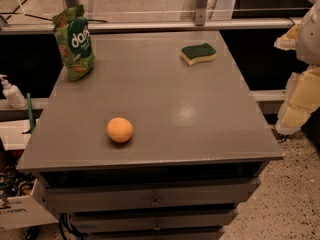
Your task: Pick green rice chip bag
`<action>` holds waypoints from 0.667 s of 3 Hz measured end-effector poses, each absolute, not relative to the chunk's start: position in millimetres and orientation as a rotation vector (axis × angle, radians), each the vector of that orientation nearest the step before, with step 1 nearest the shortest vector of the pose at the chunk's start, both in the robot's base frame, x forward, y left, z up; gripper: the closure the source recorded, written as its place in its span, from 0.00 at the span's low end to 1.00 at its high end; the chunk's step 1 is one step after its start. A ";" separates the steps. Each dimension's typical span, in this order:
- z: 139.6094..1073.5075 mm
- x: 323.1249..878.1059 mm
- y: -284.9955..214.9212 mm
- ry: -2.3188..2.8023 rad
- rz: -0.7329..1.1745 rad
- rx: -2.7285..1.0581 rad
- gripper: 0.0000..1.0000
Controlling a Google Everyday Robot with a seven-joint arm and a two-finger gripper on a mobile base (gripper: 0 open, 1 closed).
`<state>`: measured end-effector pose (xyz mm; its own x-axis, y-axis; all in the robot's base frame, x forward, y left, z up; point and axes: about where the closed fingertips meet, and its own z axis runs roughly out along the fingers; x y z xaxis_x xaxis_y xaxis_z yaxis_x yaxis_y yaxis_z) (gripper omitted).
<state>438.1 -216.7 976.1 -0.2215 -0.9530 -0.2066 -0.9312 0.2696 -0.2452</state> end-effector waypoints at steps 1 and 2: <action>976.1 438.1 -216.7 2.232 -0.098 -1.725 0.00; 967.5 453.5 -214.2 2.211 -0.046 -1.725 0.00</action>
Offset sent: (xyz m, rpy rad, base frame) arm 0.0355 0.0039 -0.0244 0.0906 0.0388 0.0372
